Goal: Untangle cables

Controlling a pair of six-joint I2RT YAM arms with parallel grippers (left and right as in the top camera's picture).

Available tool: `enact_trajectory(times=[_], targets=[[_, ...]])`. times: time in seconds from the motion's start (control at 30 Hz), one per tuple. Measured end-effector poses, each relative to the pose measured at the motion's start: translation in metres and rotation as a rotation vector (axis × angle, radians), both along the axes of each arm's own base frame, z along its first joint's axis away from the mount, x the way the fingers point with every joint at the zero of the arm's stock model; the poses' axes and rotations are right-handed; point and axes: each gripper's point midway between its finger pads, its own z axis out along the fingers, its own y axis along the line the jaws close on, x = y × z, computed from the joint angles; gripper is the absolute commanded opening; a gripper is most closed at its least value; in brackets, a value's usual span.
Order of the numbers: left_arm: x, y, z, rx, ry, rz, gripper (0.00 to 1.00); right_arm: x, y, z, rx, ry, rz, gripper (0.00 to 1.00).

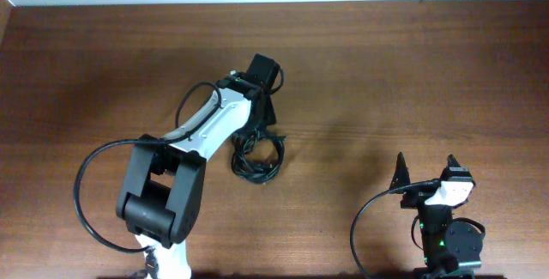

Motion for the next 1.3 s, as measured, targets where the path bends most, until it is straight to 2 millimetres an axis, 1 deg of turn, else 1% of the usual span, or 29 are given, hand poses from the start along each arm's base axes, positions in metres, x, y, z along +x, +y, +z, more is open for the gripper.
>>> enact_trajectory(times=[0.1, 0.3, 0.43, 0.5, 0.6, 0.7, 0.83, 0.93, 0.97, 1.07, 1.1, 1.13, 1.17, 1.2, 1.27, 1.3], targets=[[-0.016, 0.006, -0.003, 0.019, 0.065, 0.03, 0.0, 0.0, 0.0, 0.0, 0.0, 0.0, 0.0, 0.99], [-0.044, 0.01, -0.005, 0.016, 0.187, 0.065, 0.0, 0.0, 0.0, 0.0, 0.0, 0.0, 0.0, 0.99], [-0.058, 0.017, -0.001, 0.03, 0.257, 0.097, 0.0, 0.0, 0.0, 0.0, 0.0, 0.0, 0.0, 0.98], [-0.06, 0.022, 0.011, 0.033, 0.285, 0.119, 0.0, 0.0, 0.0, 0.0, 0.0, 0.0, 0.0, 0.99], [-0.055, 0.028, 0.033, 0.035, 0.294, 0.133, 0.0, 0.0, 0.0, 0.0, 0.0, 0.0, 0.0, 0.99], [-0.041, 0.027, 0.066, 0.025, 0.262, 0.096, 0.0, 0.0, 0.0, 0.0, 0.0, 0.0, 0.0, 0.99], [-0.03, 0.023, 0.097, 0.018, 0.221, 0.017, 0.0, 0.0, 0.0, 0.0, 0.0, -0.001, 0.0, 0.99], [-0.033, 0.024, 0.11, 0.029, 0.232, -0.04, 0.0, 0.0, 0.0, 0.0, 0.0, -0.001, 0.0, 0.99], [-0.039, 0.026, 0.111, 0.04, 0.253, -0.066, 0.0, 0.0, 0.0, 0.0, 0.0, -0.001, 0.0, 0.99], [-0.044, 0.029, 0.111, 0.054, 0.278, -0.084, 0.0, 0.0, 0.0, 0.0, 0.0, -0.001, 0.0, 0.99], [-0.045, 0.03, 0.111, 0.061, 0.283, -0.089, 0.02, 0.0, 0.0, 0.0, 0.0, -0.001, 0.0, 0.99], [-0.046, 0.031, 0.111, 0.064, 0.284, -0.093, 0.08, 0.0, 0.0, 0.0, 0.0, -0.001, 0.0, 0.99], [-0.046, 0.031, 0.111, 0.065, 0.284, -0.093, 0.25, 0.0, 0.0, 0.0, 0.0, -0.001, 0.0, 0.99], [-0.046, 0.031, 0.111, 0.067, 0.284, -0.096, 0.31, 0.0, 0.0, 0.0, 0.0, -0.001, 0.0, 0.99], [-0.046, 0.032, 0.111, 0.069, 0.285, -0.103, 0.32, 0.0, 0.0, 0.0, 0.0, -0.001, 0.0, 0.99], [-0.046, 0.032, 0.111, 0.07, 0.286, -0.104, 0.35, 0.0, 0.0, 0.0, 0.0, -0.001, 0.0, 0.99]])
